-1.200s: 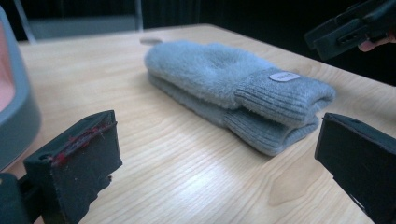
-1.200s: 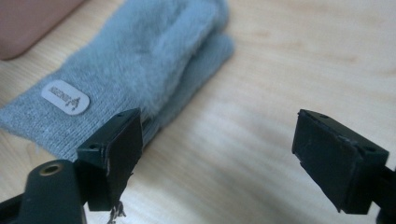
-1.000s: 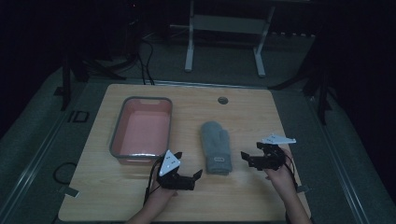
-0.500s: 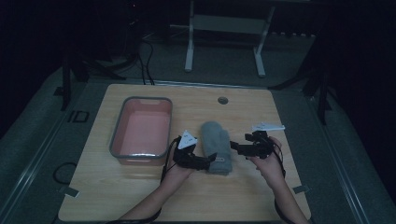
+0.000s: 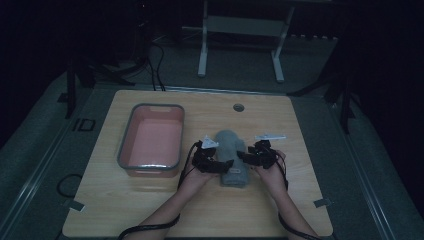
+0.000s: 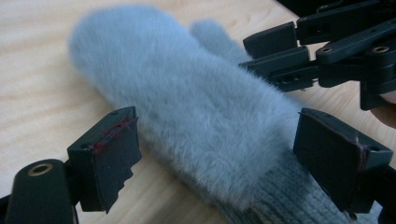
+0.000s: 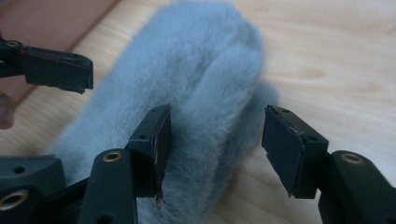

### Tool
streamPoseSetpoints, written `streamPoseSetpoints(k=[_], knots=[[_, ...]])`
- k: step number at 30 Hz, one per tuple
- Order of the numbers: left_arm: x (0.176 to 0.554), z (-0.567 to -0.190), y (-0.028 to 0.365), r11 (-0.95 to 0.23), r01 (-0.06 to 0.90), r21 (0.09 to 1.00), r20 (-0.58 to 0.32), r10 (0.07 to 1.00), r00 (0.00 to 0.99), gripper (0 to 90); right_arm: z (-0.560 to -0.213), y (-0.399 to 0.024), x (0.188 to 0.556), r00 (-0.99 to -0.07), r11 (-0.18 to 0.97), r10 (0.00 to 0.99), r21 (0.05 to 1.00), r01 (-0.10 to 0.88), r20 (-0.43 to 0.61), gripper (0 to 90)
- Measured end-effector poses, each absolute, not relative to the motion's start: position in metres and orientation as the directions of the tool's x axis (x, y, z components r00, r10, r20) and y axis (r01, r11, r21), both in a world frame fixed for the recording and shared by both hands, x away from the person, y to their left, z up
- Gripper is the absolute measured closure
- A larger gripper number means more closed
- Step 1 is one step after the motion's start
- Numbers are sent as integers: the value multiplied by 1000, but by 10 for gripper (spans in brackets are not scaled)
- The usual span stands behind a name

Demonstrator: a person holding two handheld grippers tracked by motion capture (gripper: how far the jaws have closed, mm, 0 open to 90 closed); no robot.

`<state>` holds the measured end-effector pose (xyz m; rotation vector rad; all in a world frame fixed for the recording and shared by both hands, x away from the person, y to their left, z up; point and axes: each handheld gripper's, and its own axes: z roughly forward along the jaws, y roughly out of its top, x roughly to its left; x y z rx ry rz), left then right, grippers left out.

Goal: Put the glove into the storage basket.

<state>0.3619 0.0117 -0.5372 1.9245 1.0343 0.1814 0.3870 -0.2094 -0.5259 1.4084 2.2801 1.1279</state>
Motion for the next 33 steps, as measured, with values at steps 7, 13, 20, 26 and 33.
streamPoseSetpoints(k=[7, 13, 20, 26, 33], knots=[[365, -543, 13, -238, 652, 720, -307, 733, 607, 146, -536, -206, 383, -504, 275, 846, 670, 690, 172, 397], [371, -551, 11, -245, 678, 693, -345, 712, 611, 146, -543, -208, 380, -495, 260, 849, 671, 695, 184, 396], [379, -556, 10, -255, 700, 667, -385, 686, 617, 147, -549, -210, 385, -476, 204, 834, 645, 736, 279, 385], [382, -560, 9, -253, 694, 675, -423, 637, 644, 282, -548, -209, 385, -508, 219, 803, 640, 736, 310, 627], [377, -556, 8, -269, 651, 710, -394, 615, 683, 646, -544, -204, 380, -509, 239, 818, 647, 724, 268, 760]])
